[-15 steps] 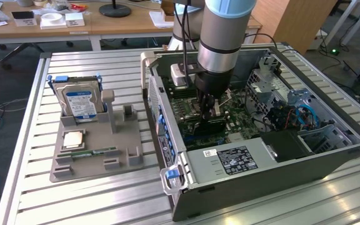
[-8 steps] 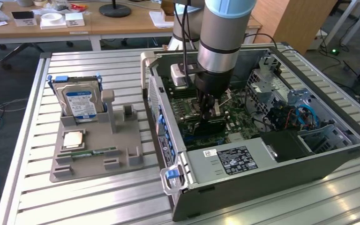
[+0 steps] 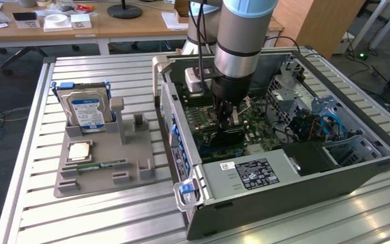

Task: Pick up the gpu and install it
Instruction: 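Press down on the gpu until it lock into place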

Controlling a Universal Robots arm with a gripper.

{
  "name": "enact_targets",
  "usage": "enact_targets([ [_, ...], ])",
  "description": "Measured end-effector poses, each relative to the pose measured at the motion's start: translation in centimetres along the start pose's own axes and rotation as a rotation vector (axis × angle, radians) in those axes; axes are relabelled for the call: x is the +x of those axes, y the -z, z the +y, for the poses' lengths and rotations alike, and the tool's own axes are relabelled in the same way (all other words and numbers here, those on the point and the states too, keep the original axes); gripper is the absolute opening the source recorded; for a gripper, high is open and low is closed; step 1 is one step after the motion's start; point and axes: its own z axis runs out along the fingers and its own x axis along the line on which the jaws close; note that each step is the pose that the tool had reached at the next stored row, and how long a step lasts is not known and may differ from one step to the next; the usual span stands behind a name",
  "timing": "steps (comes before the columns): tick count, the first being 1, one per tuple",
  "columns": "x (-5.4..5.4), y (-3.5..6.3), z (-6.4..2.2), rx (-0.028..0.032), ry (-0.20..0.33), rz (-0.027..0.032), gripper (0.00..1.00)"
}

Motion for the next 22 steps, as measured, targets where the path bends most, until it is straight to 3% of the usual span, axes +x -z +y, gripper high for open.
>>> enact_targets([
  [8,0.0,1.05,-0.14,-0.0002,0.000,0.0005,0.11],
  [16,0.0,1.26,-0.20,-0.0014,0.000,0.0008,0.11],
  [22,-0.2,2.20,-0.28,-0.0017,-0.003,0.0009,0.11],
])
